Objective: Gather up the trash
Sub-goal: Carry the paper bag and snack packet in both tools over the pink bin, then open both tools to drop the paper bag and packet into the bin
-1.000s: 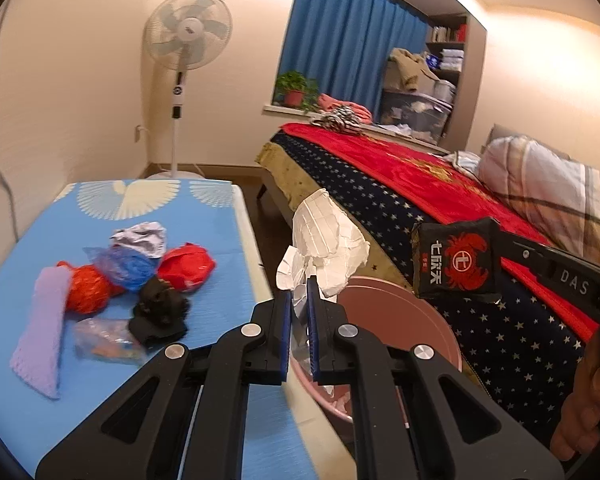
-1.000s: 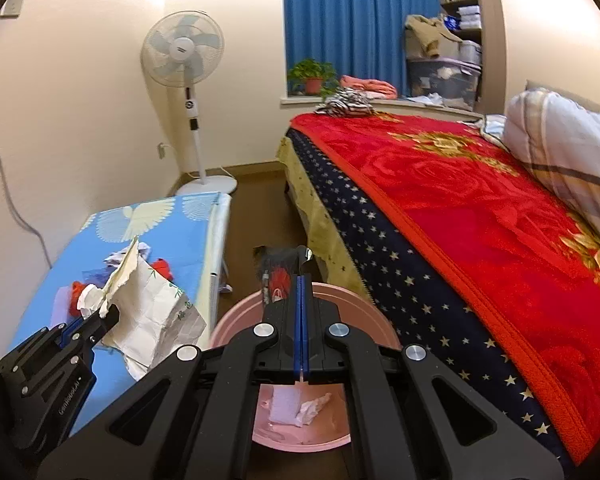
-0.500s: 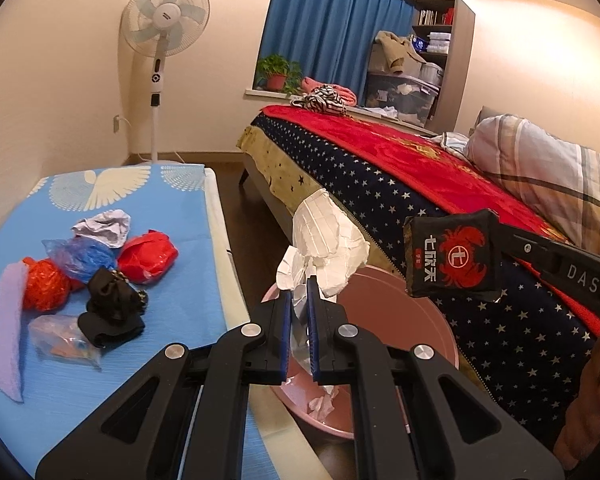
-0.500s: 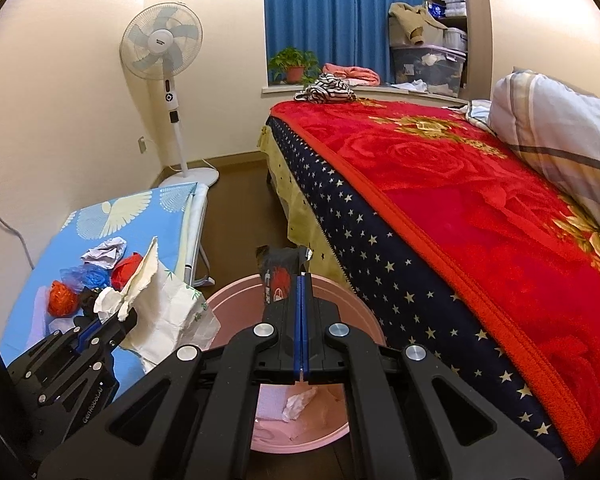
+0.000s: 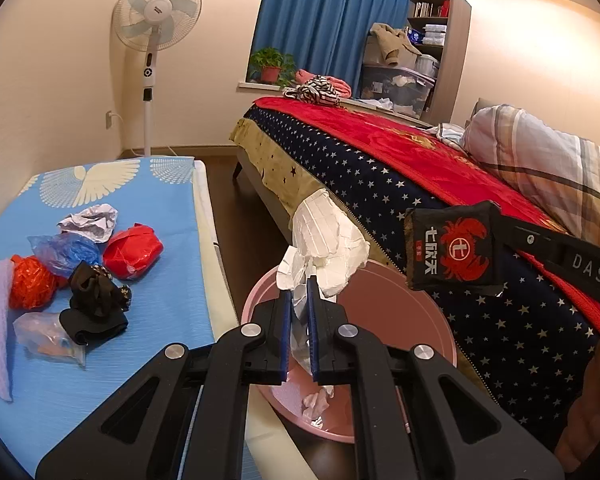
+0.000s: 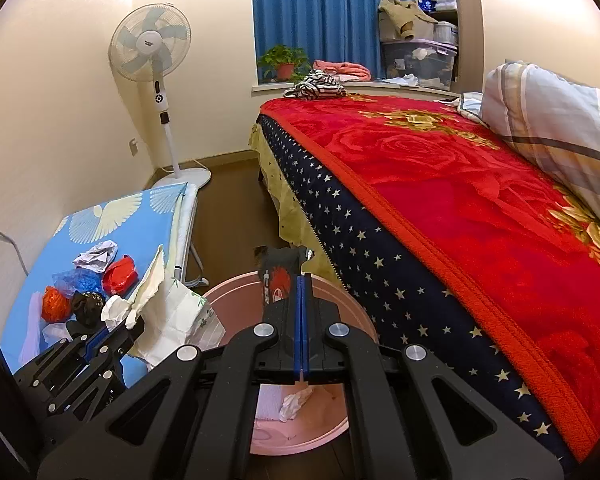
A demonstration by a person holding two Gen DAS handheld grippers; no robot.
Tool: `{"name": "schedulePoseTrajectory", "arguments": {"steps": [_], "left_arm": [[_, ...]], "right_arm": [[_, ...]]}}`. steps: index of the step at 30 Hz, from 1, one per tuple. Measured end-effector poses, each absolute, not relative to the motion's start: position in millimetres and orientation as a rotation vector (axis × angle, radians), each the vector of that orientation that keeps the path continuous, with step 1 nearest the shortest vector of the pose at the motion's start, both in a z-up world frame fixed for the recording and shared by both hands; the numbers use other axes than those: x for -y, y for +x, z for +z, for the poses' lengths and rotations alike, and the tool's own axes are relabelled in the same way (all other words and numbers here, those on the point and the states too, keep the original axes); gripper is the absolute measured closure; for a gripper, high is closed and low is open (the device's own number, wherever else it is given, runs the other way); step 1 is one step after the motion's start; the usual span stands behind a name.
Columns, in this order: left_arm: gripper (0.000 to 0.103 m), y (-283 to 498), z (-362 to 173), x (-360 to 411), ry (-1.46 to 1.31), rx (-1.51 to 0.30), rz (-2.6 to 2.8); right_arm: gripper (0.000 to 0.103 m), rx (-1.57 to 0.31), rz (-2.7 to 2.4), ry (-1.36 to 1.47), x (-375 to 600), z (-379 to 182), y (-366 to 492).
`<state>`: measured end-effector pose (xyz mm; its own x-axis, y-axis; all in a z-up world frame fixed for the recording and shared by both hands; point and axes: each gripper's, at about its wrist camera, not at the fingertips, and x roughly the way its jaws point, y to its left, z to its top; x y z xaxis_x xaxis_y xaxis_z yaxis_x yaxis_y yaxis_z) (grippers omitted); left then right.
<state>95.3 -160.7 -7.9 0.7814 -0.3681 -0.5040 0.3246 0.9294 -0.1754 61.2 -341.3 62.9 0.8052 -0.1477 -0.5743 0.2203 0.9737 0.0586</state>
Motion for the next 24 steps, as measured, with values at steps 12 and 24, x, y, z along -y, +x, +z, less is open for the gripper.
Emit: {"name": "schedulePoseTrajectory", "arguments": {"steps": [12,24], "left_arm": [[0.096,94.4,-8.8,165.6,-0.075,-0.555,-0.388],[0.076,94.6,-15.7,159.3,-0.069,-0.607,-0.424]], "right_arm": [[0.103,-0.598,-0.210,0.134,344.2,63.9,58.8],[0.081,-0.587,-0.261,0.147,350.4,62.3,60.9]]}}
